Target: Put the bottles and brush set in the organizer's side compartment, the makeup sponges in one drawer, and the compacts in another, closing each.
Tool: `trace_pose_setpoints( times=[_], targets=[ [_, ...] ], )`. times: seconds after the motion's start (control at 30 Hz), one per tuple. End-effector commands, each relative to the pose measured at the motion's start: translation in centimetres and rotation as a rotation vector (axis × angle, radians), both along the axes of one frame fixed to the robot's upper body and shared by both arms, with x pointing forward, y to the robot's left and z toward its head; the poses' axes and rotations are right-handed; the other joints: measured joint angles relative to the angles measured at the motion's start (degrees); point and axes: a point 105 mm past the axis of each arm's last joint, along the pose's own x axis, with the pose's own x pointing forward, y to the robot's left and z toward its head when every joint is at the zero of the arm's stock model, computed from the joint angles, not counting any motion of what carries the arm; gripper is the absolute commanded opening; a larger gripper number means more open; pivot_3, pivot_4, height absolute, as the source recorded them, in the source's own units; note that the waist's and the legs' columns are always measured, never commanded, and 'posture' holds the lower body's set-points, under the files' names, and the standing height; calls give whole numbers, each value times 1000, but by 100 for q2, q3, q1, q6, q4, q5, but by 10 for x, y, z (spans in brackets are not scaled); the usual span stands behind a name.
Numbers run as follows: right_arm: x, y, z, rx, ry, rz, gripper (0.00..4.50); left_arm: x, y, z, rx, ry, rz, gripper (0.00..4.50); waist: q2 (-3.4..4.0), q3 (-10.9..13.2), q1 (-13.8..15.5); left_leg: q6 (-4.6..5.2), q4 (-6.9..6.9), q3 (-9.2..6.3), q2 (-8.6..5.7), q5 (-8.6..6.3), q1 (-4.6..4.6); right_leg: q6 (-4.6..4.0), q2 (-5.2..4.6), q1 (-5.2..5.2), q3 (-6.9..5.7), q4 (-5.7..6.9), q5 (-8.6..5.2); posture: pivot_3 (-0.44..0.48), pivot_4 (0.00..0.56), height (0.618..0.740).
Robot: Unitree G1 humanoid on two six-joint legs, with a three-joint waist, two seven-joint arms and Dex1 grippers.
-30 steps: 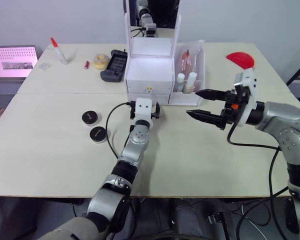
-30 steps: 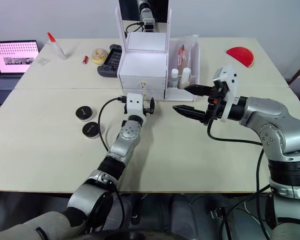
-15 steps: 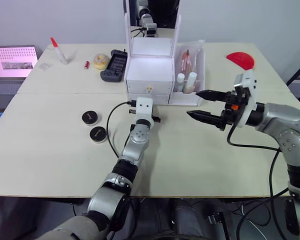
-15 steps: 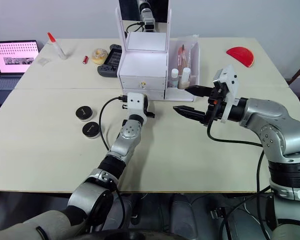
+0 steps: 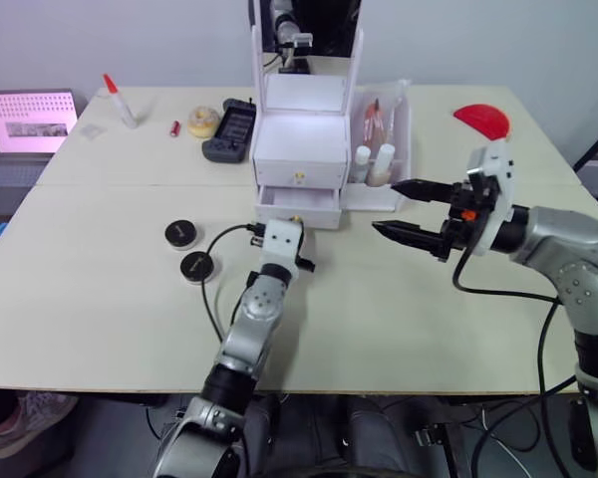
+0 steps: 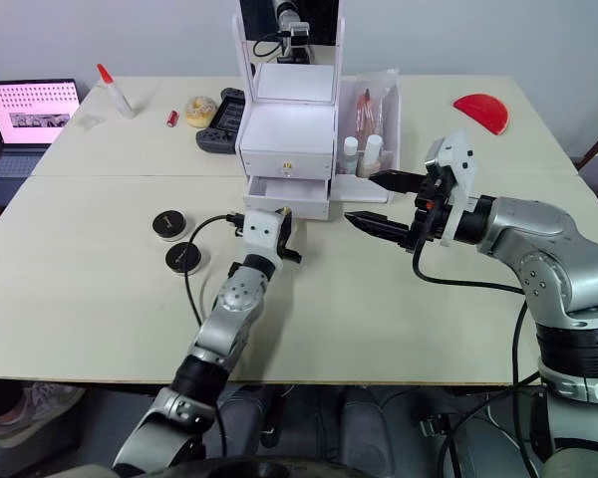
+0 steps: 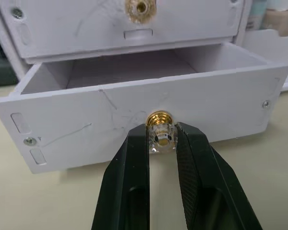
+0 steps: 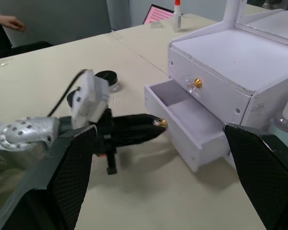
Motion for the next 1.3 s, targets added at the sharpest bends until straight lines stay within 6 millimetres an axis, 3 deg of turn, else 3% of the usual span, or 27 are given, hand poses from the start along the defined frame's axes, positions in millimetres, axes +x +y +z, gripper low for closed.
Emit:
trace_pose_setpoints(
  times=[0.03, 0.33, 0.6, 0.87, 1.03, 1.17, 1.3],
  targets=[
    [-3, 0, 14, 4, -55, 4, 4500, -19, -18, 23, 0, -63, -104, 261, 0, 0, 18, 0, 0, -1, 0, 0, 0, 0, 0, 0, 0, 0, 0, 0, 150, 738],
    [-5, 0, 15, 2, -59, 7, 4500, -31, -7, 11, 21, 11, -95, 261, 0, 0, 19, 1, -1, -6, 0, 0, -1, -7, 0, 0, -4, 0, -5, 0, 150, 738],
    [-6, 0, 14, 3, -55, 6, 4500, -36, -10, 6, 31, 33, -128, 261, 0, 0, 14, 1, 1, -5, 0, 0, 0, -13, 0, 1, -4, 0, -8, 0, 150, 738],
    [-5, -2, 13, 4, -49, -2, 4500, -47, -5, 11, 68, 19, -184, 4356, 1, 0, -7, 0, -1, -3, 3, 0, 0, -14, 0, 0, -3, 0, -8, 0, 150, 738],
    [-5, -3, 14, 1, -51, -10, 4500, -59, 14, 15, 117, 29, -216, 4476, 3, -1, -10, 0, -3, -3, 5, 0, 0, -15, 1, -3, -3, 1, -9, 0, 150, 738],
    [-6, -9, 14, -9, -53, -31, 4500, -81, 29, 19, 150, 58, -298, 4476, 5, 1, -13, 0, -7, -1, 5, 0, 0, -17, 1, -5, -1, 0, -11, 0, 150, 738],
    [-14, -32, 15, -31, -43, -92, 4500, -122, 69, 34, 84, 168, -495, 4476, 4, 2, -10, 0, -8, -4, 8, -1, -5, -20, 0, -9, -3, -1, -13, 0, 150, 738]
  ],
)
